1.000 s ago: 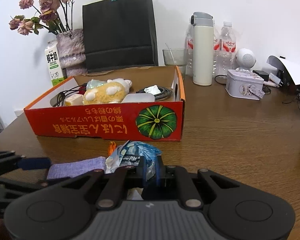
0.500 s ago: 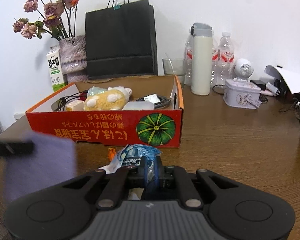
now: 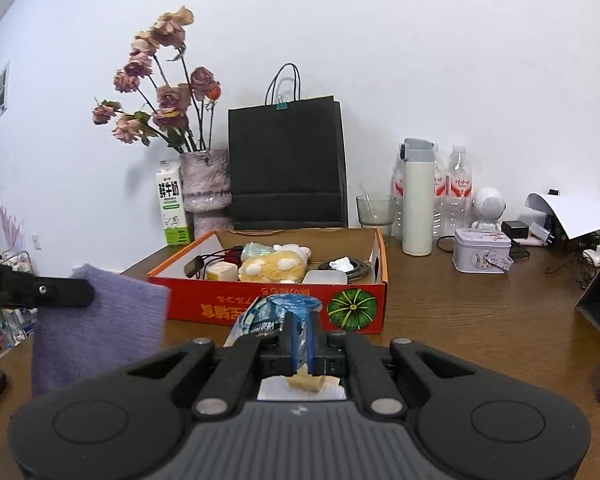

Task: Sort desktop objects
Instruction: 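Lift the packet and pouch over the cardboard box and release both, then move both open tools toward the white napkin and yellow block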

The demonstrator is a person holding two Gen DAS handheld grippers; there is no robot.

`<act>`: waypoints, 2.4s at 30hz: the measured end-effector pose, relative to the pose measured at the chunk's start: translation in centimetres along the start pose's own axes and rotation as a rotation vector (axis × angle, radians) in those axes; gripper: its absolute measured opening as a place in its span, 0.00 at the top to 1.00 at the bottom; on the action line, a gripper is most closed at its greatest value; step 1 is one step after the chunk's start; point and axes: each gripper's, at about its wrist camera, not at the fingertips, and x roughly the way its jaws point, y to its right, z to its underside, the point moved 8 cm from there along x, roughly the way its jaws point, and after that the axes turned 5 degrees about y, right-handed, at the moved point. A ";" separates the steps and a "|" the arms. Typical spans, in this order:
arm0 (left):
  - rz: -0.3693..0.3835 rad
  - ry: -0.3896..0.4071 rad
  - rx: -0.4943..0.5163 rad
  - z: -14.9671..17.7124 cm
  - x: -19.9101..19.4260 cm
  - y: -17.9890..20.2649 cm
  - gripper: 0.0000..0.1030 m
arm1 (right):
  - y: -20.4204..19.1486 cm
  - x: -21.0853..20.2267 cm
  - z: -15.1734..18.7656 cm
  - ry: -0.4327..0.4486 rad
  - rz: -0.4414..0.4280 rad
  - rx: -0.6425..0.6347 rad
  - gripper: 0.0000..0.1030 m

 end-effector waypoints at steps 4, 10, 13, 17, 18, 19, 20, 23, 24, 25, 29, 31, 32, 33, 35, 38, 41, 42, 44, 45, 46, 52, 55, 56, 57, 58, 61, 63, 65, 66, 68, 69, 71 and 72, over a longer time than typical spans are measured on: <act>0.024 0.075 0.072 -4.4 0.7 1.3 0.94 | 0.1 0.1 -1.3 0.004 0.011 -0.001 0.97; 0.018 0.090 0.109 -11.2 6.6 0.3 0.94 | 1.0 4.3 -7.9 0.073 0.007 -0.012 0.97; 0.050 0.045 0.100 -14.3 10.4 -1.0 0.94 | 1.6 8.7 -10.9 0.055 -0.007 -0.009 0.97; -0.030 -0.093 0.159 -15.8 19.3 -5.5 0.93 | 2.4 16.2 -12.9 -0.015 0.004 -0.030 0.97; -0.006 -0.167 0.176 -15.0 21.9 -6.6 0.93 | 2.8 18.4 -13.0 -0.047 0.011 -0.027 0.97; -0.008 -0.230 0.190 -13.8 24.6 -7.9 0.93 | 3.1 20.7 -12.9 -0.081 0.016 -0.016 0.97; -0.056 -0.278 0.214 -12.2 27.4 -9.7 0.93 | 3.4 23.4 -12.4 -0.134 0.012 -0.012 0.97; -0.202 -0.378 0.318 -7.8 32.0 -13.3 0.93 | 4.1 30.3 -9.8 -0.284 0.026 -0.005 0.97; -0.194 -0.414 0.321 -6.7 32.7 -14.0 0.92 | 4.3 32.0 -8.7 -0.317 0.045 -0.013 0.97; -0.196 -0.425 0.319 -6.0 32.9 -14.5 0.92 | 4.5 33.3 -8.0 -0.343 0.063 -0.025 0.96; -0.239 -0.343 0.357 -7.1 31.9 -14.9 0.36 | 3.8 36.9 -5.1 -0.434 0.058 -0.073 0.73; -0.250 -0.300 0.337 -8.1 30.9 -14.6 0.35 | 3.8 37.1 -4.9 -0.421 0.088 -0.091 0.56; -0.253 -0.284 0.331 -8.5 30.3 -14.2 0.33 | 3.9 36.8 -5.2 -0.401 0.102 -0.089 0.47; -0.265 -0.270 0.322 -8.7 29.7 -14.0 0.27 | 3.9 36.1 -5.6 -0.379 0.106 -0.082 0.45; -0.303 -0.257 0.305 -9.2 28.6 -13.3 0.22 | 4.1 34.8 -6.7 -0.354 0.105 -0.069 0.41; -0.322 -0.245 0.254 -8.5 25.9 -11.6 0.19 | 4.3 31.6 -7.7 -0.339 0.110 -0.064 0.35; -0.305 -0.212 0.193 -7.0 22.2 -9.5 0.15 | 4.3 26.8 -7.5 -0.323 0.099 -0.038 0.31; -0.299 -0.193 0.179 -6.2 20.8 -8.8 0.13 | 4.3 25.3 -7.2 -0.320 0.095 -0.023 0.31; -0.277 -0.162 0.153 -4.4 17.9 -7.5 0.07 | 4.0 22.0 -6.3 -0.313 0.062 -0.008 0.25; -0.274 -0.155 0.138 -3.5 16.8 -7.2 0.05 | 3.7 20.5 -5.7 -0.314 0.048 -0.005 0.24; -0.273 -0.152 0.128 -2.5 15.6 -6.9 0.05 | 3.3 18.8 -5.0 -0.317 0.037 -0.009 0.23; -0.330 -0.184 0.067 3.7 10.3 -6.2 0.04 | 0.7 10.6 -0.1 -0.325 -0.023 -0.009 0.20; -0.345 -0.198 0.081 6.4 8.4 -5.9 0.04 | -0.4 7.0 2.0 -0.298 -0.032 0.023 0.20; -0.355 -0.202 0.090 7.2 7.8 -5.8 0.04 | -0.7 5.9 2.7 -0.287 -0.034 0.035 0.20; -0.362 -0.202 0.100 8.0 7.0 -5.7 0.04 | -1.0 4.7 3.4 -0.272 -0.036 0.034 0.20; -0.369 -0.200 0.107 8.6 6.3 -5.6 0.04 | -1.3 3.5 4.1 -0.256 -0.035 0.018 0.20; -0.379 -0.182 0.112 10.1 4.3 -5.1 0.03 | -1.5 0.7 6.2 -0.243 0.015 -0.016 0.20; -0.355 -0.181 0.109 11.2 3.3 -4.5 0.01 | -1.8 -0.9 7.3 -0.243 0.008 -0.022 0.20; -0.277 -0.179 0.114 11.6 3.0 -3.5 0.00 | -2.2 -2.2 7.9 -0.231 0.001 -0.036 0.20; -0.253 -0.174 0.116 11.5 3.1 -3.2 0.00 | -2.3 -2.7 8.0 -0.216 0.009 -0.046 0.20; -0.235 -0.154 0.129 10.9 3.5 -2.6 0.00 | -1.9 -3.3 7.5 -0.166 0.042 -0.072 0.20; -0.220 -0.142 0.139 10.5 3.9 -2.3 0.00 | -1.3 -3.4 7.2 -0.151 0.071 -0.079 0.21; -0.207 -0.125 0.171 9.7 5.0 -1.6 0.00 | 0.0 -2.9 6.9 -0.151 0.119 -0.063 0.25; -0.207 -0.125 0.186 9.5 5.6 -1.3 0.01 | 0.8 -2.5 6.7 -0.159 0.134 -0.045 0.29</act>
